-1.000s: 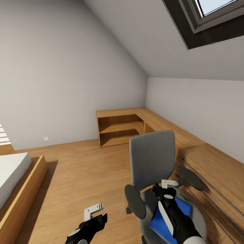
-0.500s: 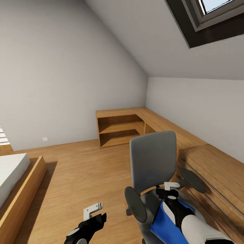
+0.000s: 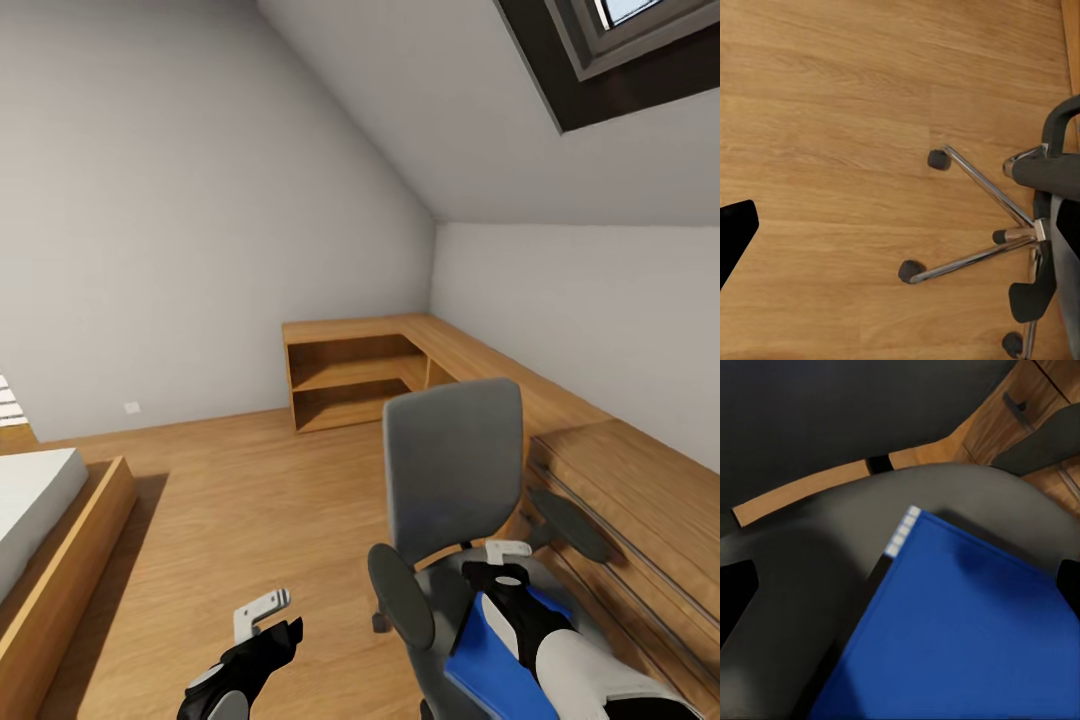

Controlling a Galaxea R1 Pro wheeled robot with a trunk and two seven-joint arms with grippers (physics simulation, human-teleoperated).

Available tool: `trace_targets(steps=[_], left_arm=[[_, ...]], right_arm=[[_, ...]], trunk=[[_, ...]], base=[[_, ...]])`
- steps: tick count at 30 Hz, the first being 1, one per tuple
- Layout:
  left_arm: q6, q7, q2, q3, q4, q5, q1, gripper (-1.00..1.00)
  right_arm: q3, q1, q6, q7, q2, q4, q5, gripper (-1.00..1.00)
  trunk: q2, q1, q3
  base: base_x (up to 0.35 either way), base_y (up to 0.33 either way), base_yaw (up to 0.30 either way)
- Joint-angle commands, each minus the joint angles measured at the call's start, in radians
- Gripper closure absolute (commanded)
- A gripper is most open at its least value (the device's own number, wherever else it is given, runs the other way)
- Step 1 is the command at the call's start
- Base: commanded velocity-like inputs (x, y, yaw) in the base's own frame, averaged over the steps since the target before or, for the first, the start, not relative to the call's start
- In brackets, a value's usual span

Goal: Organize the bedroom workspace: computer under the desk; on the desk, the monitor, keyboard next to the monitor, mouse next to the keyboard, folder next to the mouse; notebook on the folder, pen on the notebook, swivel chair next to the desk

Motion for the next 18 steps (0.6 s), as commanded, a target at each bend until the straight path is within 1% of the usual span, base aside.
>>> trace_targets(steps=[1, 4, 5, 8, 18], left_arm=[[0.002, 0.007, 0.001, -0.002, -0.001, 0.005, -0.001, -1.0], [0.002, 0.008, 0.001, -0.002, -0.001, 0.005, -0.001, -1.0], [0.002, 0.007, 0.001, -0.002, -0.001, 0.005, -0.001, -1.0], [0.002, 0.007, 0.001, -0.003, -0.001, 0.006, -0.001, -1.0], [0.002, 0.007, 0.0, -0.005, -0.001, 0.008, -0.001, -1.0]], right_arm=[[0.005, 0.0, 0.009, -0.005, 0.0, -0.002, -0.005, -1.0], [0.005, 0.0, 0.026, -0.005, 0.002, -0.001, -0.006, -1.0], [0.005, -0.001, 0.056, -0.005, 0.004, -0.002, -0.007, -1.0], [0.004, -0.001, 0.078, -0.006, 0.006, -0.003, -0.007, -1.0], [0.004, -0.001, 0.095, -0.008, 0.007, -0.003, -0.008, -1.0]], trunk=[[-0.008, 0.004, -0.004], [-0.029, 0.015, -0.014], [-0.036, 0.019, -0.017], [-0.057, 0.031, -0.026], [-0.127, 0.069, -0.058]], base=[[0.0, 0.0, 0.0], [0.0, 0.0, 0.0], [0.0, 0.0, 0.0], [0.0, 0.0, 0.0], [0.0, 0.0, 0.0]])
